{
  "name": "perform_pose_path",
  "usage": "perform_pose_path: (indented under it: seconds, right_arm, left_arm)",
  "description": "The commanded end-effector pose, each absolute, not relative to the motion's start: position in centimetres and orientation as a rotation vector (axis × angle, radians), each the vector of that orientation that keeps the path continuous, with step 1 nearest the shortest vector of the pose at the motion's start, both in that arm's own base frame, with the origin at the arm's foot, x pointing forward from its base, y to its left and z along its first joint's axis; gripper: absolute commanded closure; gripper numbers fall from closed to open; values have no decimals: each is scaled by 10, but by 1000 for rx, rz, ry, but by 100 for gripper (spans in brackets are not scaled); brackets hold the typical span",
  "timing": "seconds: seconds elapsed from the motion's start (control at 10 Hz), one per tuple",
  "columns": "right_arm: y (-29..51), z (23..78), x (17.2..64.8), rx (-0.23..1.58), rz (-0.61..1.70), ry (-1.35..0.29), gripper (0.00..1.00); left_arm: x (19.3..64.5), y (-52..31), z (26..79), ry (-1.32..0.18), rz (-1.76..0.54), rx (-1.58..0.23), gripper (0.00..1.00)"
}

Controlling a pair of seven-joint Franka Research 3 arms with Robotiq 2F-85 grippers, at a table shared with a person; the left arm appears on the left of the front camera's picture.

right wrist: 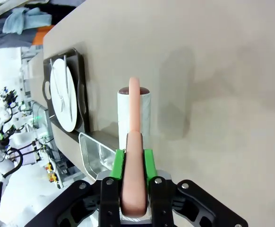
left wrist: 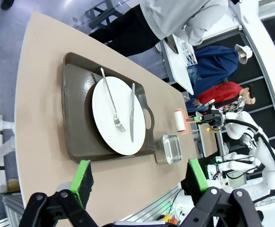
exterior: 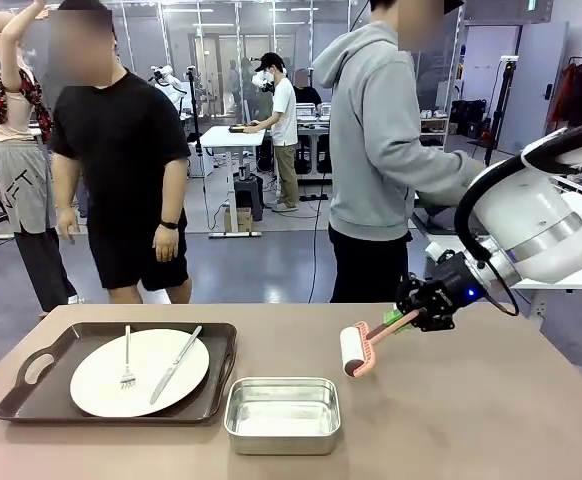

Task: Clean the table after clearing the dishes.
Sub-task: When the left (or right) Handle tray is removed, use the left hand (or right hand) to clean the left (or right) side of the table with the Lint Roller.

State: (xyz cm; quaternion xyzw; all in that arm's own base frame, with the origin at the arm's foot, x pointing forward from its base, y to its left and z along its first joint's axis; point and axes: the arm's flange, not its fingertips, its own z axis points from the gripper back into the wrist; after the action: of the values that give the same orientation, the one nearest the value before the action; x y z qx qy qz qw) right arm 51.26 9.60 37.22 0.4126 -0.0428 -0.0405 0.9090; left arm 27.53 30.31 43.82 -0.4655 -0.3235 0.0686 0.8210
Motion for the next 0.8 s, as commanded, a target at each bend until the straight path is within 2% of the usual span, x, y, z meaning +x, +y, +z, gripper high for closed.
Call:
perform_pose_path:
  seconds: [0.0, 0.7]
  right_arm:
    - [86, 361, 522, 949, -32, -73, 79]
    - [71, 317, 528, 966, -103, -91, 79]
  left_arm:
    - [273, 304, 440, -689, 144, -991, 0]
    - [273, 304, 440, -689, 144, -991, 0]
